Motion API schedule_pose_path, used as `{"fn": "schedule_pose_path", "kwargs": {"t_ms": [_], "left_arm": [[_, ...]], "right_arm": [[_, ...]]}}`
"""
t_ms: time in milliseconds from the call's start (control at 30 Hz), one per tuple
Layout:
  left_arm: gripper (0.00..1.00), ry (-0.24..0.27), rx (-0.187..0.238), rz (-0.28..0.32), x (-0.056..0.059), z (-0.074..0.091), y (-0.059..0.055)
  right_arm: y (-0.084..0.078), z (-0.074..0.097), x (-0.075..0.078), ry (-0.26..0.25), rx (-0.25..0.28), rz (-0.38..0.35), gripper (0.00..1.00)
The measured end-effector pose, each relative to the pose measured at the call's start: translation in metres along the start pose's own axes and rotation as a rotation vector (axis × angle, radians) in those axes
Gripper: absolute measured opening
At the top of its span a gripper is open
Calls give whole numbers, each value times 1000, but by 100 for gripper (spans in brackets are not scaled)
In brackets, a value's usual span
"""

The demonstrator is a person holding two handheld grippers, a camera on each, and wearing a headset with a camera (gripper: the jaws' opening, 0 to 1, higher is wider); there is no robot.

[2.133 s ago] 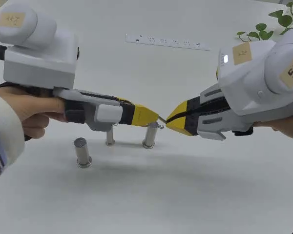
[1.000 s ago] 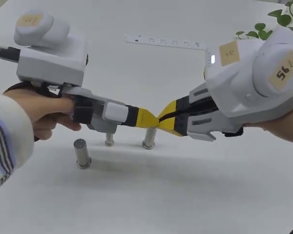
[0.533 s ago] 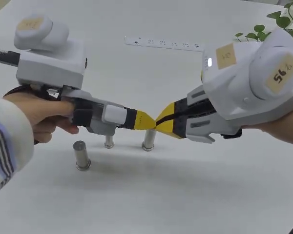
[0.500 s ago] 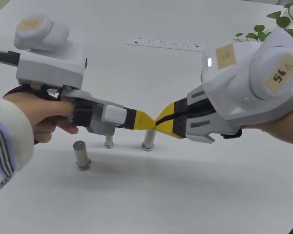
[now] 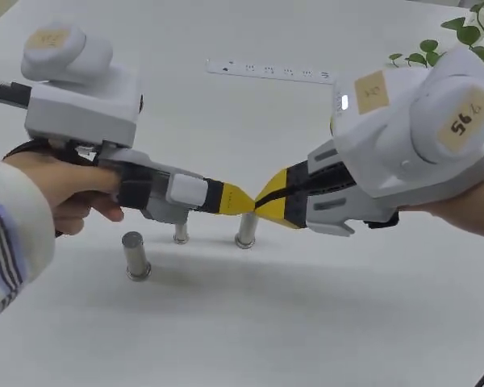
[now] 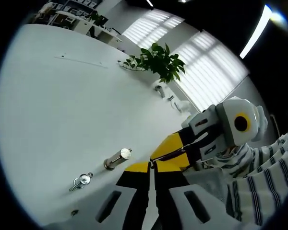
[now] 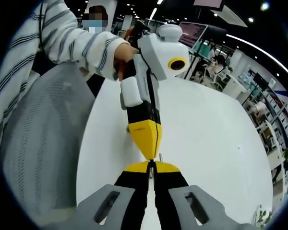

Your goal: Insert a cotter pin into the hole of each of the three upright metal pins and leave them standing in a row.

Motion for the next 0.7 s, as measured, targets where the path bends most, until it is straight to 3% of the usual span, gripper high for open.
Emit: {"fn": "schedule_pose_path", "kwargs": {"t_ms": [533,700], "left_arm": [[0,-5,7,-17,2,0,-2],[0,-2,2,-27,2,1,-5]], "right_arm": [[1,1,-2,8,2,56,5],[1,2,-1,2,7,62,14]]}}
Point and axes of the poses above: the centre of the closed fingertips' face, and the gripper's own axes: z roughly backward along the fingers, x roughly to its right, y roughly out of its top, the point moved 7 cm from there along z, roughly backward along the fingers, and after that the axes turned 6 degrees about z, right-handed, at the moved point
